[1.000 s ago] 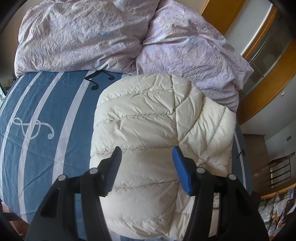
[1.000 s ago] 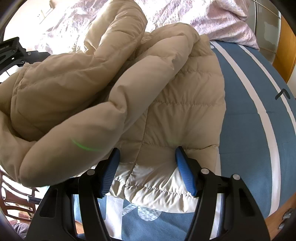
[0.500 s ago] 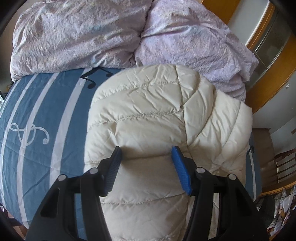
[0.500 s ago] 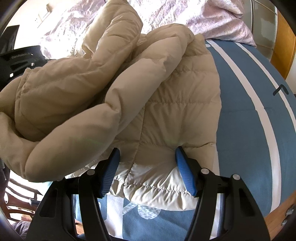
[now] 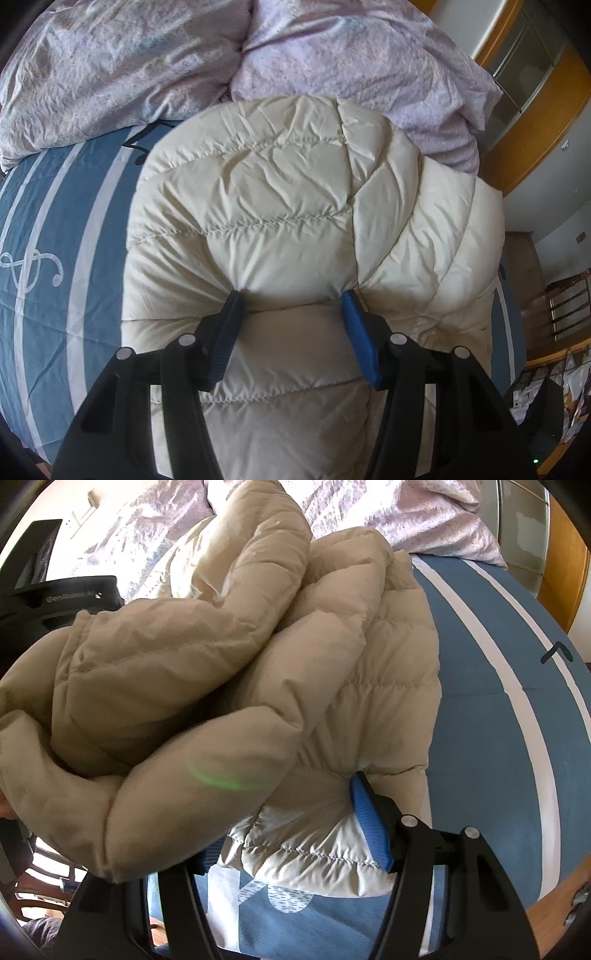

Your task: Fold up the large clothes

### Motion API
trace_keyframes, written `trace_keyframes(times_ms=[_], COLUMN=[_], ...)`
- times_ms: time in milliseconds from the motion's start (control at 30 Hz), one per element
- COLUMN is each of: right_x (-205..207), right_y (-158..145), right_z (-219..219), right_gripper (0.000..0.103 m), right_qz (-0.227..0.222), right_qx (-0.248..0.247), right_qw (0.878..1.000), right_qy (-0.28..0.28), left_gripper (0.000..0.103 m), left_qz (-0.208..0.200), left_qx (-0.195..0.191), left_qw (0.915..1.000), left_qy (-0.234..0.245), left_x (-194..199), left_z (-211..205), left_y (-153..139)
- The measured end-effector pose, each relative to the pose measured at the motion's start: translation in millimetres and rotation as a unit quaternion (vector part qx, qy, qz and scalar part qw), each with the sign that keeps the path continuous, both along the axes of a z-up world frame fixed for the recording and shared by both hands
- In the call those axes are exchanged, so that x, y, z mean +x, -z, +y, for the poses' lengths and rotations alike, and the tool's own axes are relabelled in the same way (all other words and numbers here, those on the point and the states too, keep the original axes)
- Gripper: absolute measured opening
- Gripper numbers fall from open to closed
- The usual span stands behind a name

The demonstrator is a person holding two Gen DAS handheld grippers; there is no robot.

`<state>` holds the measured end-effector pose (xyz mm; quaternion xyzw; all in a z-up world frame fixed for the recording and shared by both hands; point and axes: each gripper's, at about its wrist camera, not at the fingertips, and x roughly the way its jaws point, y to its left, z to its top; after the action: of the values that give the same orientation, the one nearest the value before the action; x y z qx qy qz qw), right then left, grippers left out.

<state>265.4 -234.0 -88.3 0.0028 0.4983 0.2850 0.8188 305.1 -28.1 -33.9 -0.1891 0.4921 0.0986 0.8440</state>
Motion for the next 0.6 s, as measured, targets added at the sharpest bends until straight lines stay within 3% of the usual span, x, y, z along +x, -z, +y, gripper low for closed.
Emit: trace_keyframes(times_ms=[600], right_x=[-7], right_y=[0], right_z=[-39], right_gripper=[0.064], right_qz=[0.003], right_qx=[-0.014], right_qw=[0.999], right_qy=[0.046], left_gripper=[0.056], left_qz=[0.023], left_qx=[0.001], left_qw=[0.999], left_qy=[0.038], left_x=[17], left_z=[-37], left_y=[29])
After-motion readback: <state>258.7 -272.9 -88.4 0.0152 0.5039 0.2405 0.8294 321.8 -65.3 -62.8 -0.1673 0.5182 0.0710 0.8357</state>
